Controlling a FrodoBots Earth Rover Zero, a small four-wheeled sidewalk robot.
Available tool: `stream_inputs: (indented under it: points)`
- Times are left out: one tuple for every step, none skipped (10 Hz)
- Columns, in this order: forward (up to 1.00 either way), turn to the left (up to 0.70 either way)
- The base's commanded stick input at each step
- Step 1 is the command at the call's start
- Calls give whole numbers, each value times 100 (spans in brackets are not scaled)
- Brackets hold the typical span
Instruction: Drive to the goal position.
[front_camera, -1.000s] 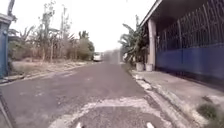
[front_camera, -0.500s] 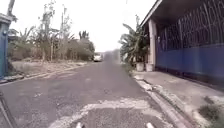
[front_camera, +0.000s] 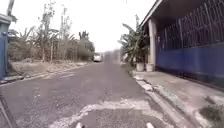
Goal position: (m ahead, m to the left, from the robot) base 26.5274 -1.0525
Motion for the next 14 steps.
stream_inputs:
  points:
    - [8,1]
    - [32,2]
    - [92,2]
    - [100,2]
    - [100,2]
    - [100,2]
    - [100,2]
    - [100,2]
    - [100,2]
    - [100,2]
    - [100,2]
    - [100,2]
    - [100,2]
    - [100,2]
